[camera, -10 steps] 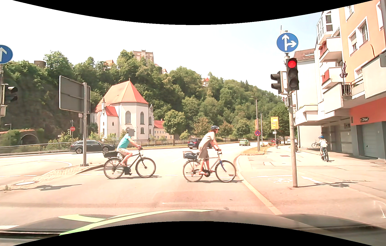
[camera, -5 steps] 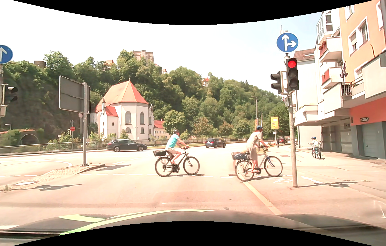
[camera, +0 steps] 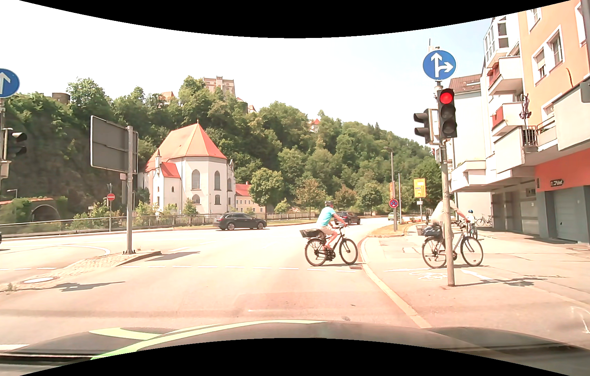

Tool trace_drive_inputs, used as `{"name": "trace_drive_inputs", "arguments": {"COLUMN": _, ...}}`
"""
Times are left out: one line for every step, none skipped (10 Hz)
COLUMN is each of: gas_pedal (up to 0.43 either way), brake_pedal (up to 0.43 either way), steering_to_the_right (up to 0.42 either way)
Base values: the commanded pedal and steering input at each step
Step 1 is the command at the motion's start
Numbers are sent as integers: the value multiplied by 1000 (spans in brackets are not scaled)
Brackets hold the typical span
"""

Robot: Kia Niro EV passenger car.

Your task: Follow the waypoints while adhering to traffic rules and regulations

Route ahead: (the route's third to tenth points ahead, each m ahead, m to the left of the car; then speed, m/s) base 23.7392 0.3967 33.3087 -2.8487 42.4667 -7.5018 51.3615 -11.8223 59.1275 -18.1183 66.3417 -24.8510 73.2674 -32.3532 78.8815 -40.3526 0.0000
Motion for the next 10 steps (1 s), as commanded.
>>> {"name": "trace_drive_inputs", "arguments": {"gas_pedal": 0, "brake_pedal": 323, "steering_to_the_right": 40}}
{"name": "trace_drive_inputs", "arguments": {"gas_pedal": 0, "brake_pedal": 323, "steering_to_the_right": 40}}
{"name": "trace_drive_inputs", "arguments": {"gas_pedal": 0, "brake_pedal": 323, "steering_to_the_right": 40}}
{"name": "trace_drive_inputs", "arguments": {"gas_pedal": 0, "brake_pedal": 323, "steering_to_the_right": 40}}
{"name": "trace_drive_inputs", "arguments": {"gas_pedal": 0, "brake_pedal": 323, "steering_to_the_right": 40}}
{"name": "trace_drive_inputs", "arguments": {"gas_pedal": 0, "brake_pedal": 323, "steering_to_the_right": 40}}
{"name": "trace_drive_inputs", "arguments": {"gas_pedal": 0, "brake_pedal": 323, "steering_to_the_right": 40}}
{"name": "trace_drive_inputs", "arguments": {"gas_pedal": 0, "brake_pedal": 323, "steering_to_the_right": 41}}
{"name": "trace_drive_inputs", "arguments": {"gas_pedal": 0, "brake_pedal": 323, "steering_to_the_right": 40}}
{"name": "trace_drive_inputs", "arguments": {"gas_pedal": 0, "brake_pedal": 323, "steering_to_the_right": 40}}
